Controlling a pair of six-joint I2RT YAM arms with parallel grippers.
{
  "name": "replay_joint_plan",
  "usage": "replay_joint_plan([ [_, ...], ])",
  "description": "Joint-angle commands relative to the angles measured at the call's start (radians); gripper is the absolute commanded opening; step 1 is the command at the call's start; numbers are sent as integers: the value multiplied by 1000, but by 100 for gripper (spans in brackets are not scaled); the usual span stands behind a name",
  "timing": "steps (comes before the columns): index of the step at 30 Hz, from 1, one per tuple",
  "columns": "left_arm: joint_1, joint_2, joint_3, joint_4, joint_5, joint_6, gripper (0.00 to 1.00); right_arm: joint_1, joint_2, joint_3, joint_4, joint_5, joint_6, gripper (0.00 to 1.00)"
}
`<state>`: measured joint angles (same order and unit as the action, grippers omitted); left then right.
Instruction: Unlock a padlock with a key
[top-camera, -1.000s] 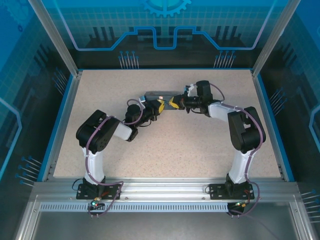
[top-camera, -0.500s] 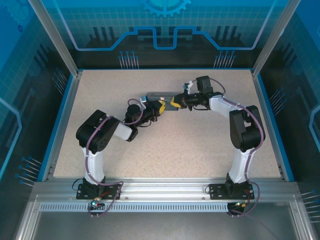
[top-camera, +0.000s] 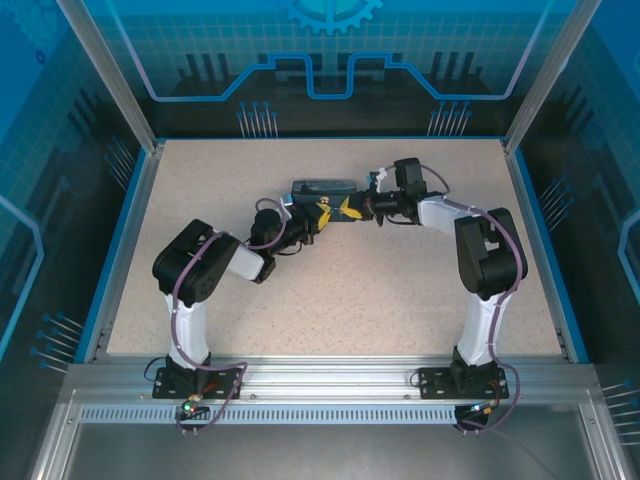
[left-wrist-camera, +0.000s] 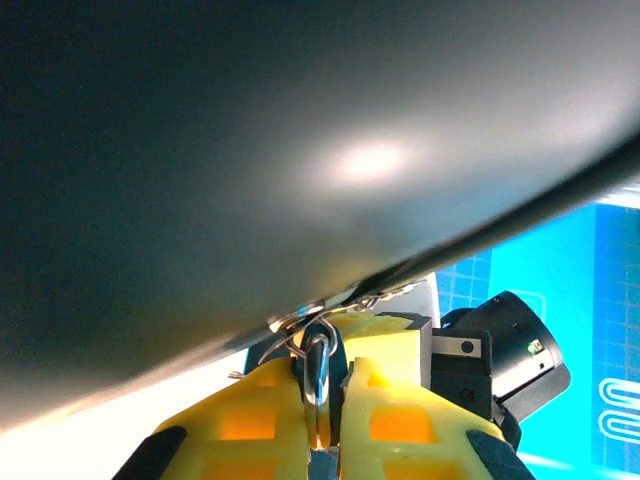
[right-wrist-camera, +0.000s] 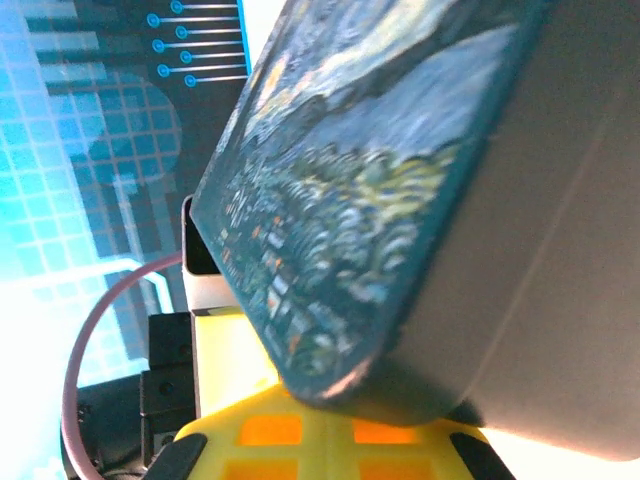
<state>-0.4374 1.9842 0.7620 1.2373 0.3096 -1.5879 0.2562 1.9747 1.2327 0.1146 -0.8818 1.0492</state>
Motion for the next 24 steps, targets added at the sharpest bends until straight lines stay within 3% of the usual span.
replay_joint_plan([
  [1, -49, -26, 17, 162, 174, 15, 0, 46, 50, -27, 143, 20, 90, 0],
  [24, -41, -42, 57, 161, 239, 1, 0, -27, 157, 6, 109, -64, -31, 0],
])
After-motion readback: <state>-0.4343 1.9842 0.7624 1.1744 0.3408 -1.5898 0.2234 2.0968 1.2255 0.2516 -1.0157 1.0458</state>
